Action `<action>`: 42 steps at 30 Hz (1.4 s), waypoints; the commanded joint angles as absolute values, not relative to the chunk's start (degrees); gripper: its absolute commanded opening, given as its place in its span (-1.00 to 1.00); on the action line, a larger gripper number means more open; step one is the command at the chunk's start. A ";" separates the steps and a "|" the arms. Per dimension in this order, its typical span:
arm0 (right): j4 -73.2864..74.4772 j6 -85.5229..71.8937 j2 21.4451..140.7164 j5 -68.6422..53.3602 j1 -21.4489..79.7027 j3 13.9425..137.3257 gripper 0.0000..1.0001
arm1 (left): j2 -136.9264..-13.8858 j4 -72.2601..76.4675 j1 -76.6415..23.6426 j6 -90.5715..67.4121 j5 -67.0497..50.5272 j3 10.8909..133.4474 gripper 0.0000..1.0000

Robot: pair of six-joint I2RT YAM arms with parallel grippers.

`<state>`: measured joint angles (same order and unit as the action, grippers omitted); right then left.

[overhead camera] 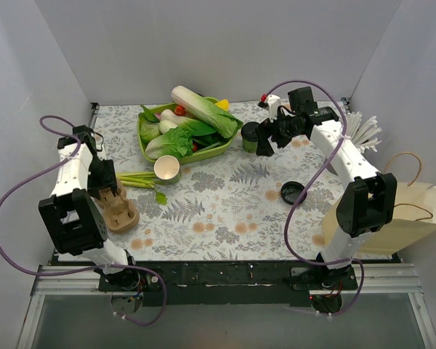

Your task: Pack the takeout coffee

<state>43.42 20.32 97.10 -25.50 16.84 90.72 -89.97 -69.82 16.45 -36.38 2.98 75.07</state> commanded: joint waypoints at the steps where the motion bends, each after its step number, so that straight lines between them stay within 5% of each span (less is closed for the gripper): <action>1: 43.68 20.12 100.01 -24.88 18.72 94.92 0.96 | -91.23 -68.91 16.70 -35.77 1.94 76.03 -0.03; 21: 47.81 23.20 102.83 -20.92 22.15 98.79 0.96 | -95.54 -69.43 19.16 -34.98 -3.16 75.68 -0.30; 28: 47.90 23.20 103.10 -21.09 22.32 99.58 0.96 | -94.92 -69.52 19.16 -34.80 -2.90 74.97 -0.15; 42: 47.55 22.85 102.74 -21.18 22.59 98.97 0.96 | -94.39 -69.78 19.16 -34.28 -2.46 73.12 -0.32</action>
